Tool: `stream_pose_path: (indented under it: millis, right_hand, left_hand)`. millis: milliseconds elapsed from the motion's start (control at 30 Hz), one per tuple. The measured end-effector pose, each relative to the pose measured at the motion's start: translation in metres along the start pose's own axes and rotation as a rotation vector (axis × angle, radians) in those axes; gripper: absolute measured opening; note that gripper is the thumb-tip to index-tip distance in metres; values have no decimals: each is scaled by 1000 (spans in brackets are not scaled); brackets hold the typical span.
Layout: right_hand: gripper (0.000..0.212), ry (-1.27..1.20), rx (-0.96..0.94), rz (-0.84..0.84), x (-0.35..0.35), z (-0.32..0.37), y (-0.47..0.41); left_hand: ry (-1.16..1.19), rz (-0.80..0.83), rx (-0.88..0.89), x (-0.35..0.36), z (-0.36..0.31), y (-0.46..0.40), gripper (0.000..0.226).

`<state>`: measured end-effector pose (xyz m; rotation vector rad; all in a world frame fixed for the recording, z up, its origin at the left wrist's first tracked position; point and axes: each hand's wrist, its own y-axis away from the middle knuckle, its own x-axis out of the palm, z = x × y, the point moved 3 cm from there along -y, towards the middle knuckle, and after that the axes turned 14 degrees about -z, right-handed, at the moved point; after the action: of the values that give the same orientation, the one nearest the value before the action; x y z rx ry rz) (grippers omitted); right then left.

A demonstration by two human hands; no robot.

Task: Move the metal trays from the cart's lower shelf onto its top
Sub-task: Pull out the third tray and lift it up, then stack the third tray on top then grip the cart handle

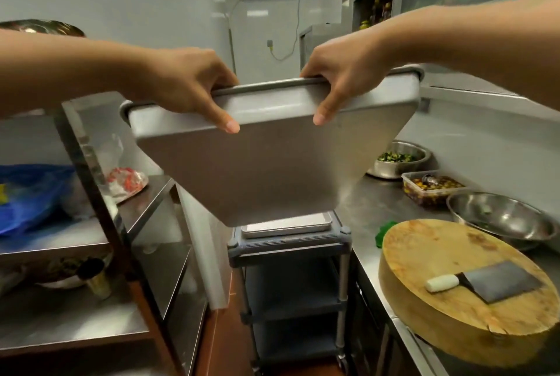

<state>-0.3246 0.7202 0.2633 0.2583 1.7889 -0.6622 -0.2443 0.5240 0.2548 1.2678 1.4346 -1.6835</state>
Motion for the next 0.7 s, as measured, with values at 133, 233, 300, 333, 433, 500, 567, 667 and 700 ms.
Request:
stream_pose_path:
  millis: [133,233,300,333,433,500,567,667,700]
  right_hand:
    - [44,62,-6,-70,26,-8,-13]
    - [43,38,15,-113,70,-18,-23]
    - [44,19,49,-129,103,-32,-32]
    - [44,23,58,-137,121,-41,-38]
    - [43,5,69,-158,175,-67,-58]
    - [45,11,71,-159,209,-84,-72]
    - [48,28,77,-150,241,-105,-86]
    - [49,-3,88,-122,288,-136,-104]
    - [48,-5,87,-123,302,-145,-110]
  left_hand:
    - [-114,-102,57,30,15,-18,42]
    - [-104,-118,74,75,34,-32,38]
    - [-76,-126,53,108,51,-42,35]
    - [-65,-131,41,125,61,-49,34]
    - [-71,-144,13,177,86,-70,39]
    - [-79,-145,6,209,101,-85,40]
    - [-77,-137,-4,241,115,-103,40]
    - [-84,-123,-7,285,132,-131,39]
    - [-94,-119,-13,299,138,-140,38]
